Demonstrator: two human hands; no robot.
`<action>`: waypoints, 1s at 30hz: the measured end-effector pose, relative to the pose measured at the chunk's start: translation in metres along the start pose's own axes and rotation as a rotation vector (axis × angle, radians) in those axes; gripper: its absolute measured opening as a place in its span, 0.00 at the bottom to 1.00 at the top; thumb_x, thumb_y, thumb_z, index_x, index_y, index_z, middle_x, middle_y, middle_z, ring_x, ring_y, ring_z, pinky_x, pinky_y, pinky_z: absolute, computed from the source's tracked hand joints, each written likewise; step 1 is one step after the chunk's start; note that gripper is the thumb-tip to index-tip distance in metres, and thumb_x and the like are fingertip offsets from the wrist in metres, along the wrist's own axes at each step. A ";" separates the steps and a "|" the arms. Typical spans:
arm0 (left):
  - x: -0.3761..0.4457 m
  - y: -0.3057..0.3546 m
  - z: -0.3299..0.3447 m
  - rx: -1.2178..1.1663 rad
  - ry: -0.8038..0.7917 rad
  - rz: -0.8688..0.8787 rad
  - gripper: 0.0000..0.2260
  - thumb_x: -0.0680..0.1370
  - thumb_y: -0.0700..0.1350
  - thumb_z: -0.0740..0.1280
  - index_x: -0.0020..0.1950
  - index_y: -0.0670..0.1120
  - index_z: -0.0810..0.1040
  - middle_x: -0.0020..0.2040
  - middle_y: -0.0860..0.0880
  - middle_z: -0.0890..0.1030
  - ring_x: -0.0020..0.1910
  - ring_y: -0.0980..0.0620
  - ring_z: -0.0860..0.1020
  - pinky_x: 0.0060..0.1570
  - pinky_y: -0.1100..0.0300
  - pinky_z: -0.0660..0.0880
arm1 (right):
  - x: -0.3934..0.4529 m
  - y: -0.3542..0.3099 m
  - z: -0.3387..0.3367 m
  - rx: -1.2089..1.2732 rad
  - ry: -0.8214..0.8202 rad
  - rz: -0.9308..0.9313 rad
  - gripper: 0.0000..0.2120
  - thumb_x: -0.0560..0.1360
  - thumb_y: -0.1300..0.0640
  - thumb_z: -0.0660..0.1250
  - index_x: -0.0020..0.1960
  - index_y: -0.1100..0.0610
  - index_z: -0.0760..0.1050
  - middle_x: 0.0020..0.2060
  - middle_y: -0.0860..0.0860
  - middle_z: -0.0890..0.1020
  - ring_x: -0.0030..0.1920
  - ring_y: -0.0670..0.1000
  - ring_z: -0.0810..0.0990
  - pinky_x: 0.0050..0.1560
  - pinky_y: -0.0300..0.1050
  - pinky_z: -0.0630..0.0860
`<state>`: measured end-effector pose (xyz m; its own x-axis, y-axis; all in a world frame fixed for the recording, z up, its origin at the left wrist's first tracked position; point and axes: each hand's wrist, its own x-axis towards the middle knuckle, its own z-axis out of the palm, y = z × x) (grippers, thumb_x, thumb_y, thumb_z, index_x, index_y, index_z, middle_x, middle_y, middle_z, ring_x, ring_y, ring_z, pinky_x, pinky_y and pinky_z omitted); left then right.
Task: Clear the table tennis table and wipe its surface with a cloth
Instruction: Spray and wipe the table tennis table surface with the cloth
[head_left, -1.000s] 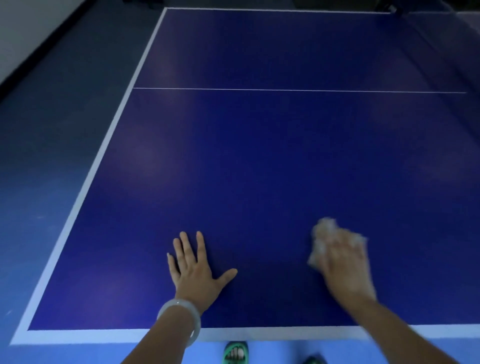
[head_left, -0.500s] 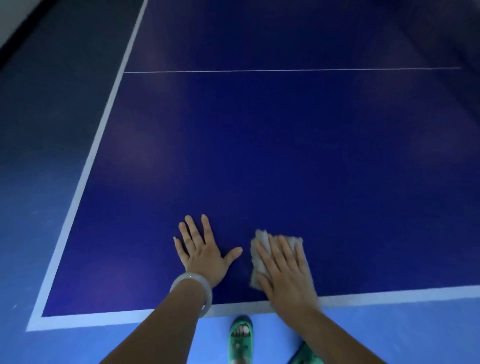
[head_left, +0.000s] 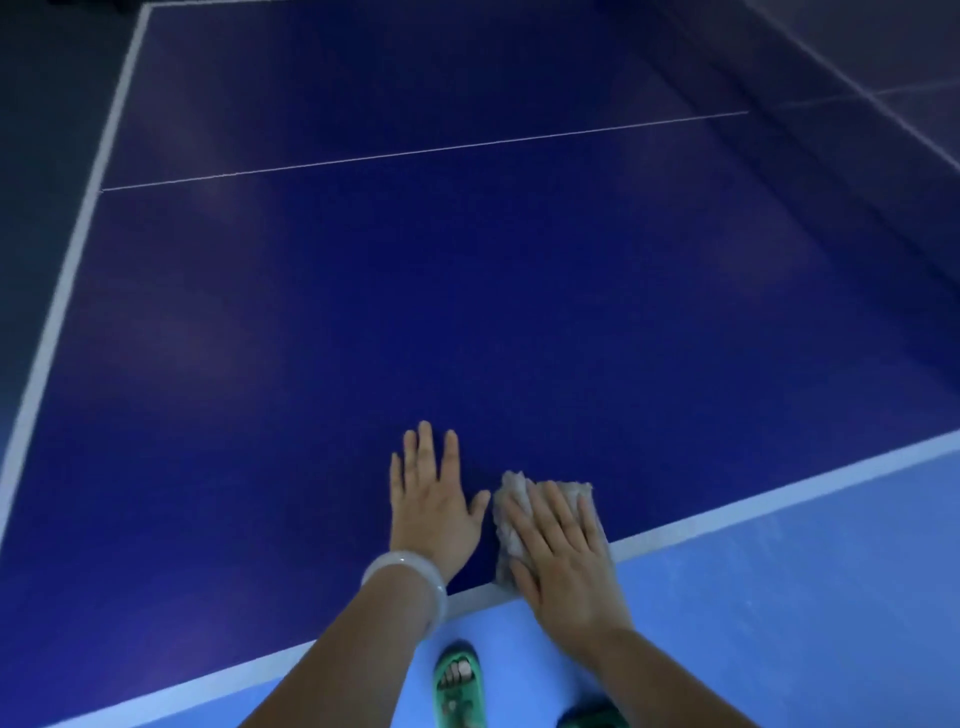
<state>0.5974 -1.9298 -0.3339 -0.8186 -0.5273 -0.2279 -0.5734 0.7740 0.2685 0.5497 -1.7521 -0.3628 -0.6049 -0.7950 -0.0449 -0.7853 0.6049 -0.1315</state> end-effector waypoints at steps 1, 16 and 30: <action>0.002 0.015 0.007 -0.002 -0.023 0.017 0.35 0.81 0.62 0.52 0.80 0.48 0.40 0.78 0.42 0.34 0.77 0.43 0.34 0.76 0.47 0.36 | -0.003 0.017 0.000 -0.010 0.002 -0.057 0.28 0.81 0.46 0.50 0.80 0.49 0.51 0.79 0.47 0.53 0.78 0.52 0.55 0.73 0.62 0.57; 0.021 0.057 0.030 0.168 -0.218 -0.156 0.49 0.69 0.78 0.44 0.68 0.45 0.21 0.72 0.39 0.23 0.73 0.37 0.28 0.72 0.39 0.32 | -0.028 0.081 -0.014 0.432 0.152 0.652 0.24 0.83 0.52 0.55 0.78 0.49 0.57 0.79 0.45 0.52 0.79 0.49 0.43 0.77 0.56 0.40; 0.002 0.113 -0.008 0.230 -0.367 -0.079 0.38 0.80 0.59 0.60 0.79 0.42 0.44 0.79 0.38 0.40 0.78 0.36 0.43 0.76 0.42 0.48 | -0.096 0.110 -0.043 0.672 0.104 0.407 0.24 0.80 0.66 0.59 0.72 0.48 0.69 0.68 0.38 0.73 0.62 0.46 0.70 0.59 0.41 0.75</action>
<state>0.5311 -1.8466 -0.2962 -0.6821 -0.4604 -0.5681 -0.5768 0.8163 0.0310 0.5159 -1.6074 -0.3308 -0.8626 -0.4890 -0.1296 -0.2721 0.6644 -0.6960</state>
